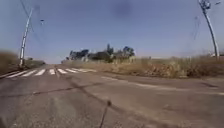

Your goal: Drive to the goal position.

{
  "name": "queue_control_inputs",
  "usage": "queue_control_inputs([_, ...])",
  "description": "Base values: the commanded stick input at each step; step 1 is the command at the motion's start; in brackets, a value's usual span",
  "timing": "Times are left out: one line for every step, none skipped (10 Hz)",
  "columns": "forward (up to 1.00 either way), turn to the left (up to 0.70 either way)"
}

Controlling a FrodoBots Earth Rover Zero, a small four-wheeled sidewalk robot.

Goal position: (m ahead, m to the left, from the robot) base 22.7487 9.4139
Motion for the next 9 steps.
queue_control_inputs([1.00,0.27])
queue_control_inputs([1.00,0.27])
queue_control_inputs([1.00,0.27])
queue_control_inputs([1.00,0.27])
queue_control_inputs([1.00,0.27])
queue_control_inputs([1.00,0.27])
queue_control_inputs([1.00,0.27])
queue_control_inputs([1.00,0.27])
queue_control_inputs([1.00,0.26])
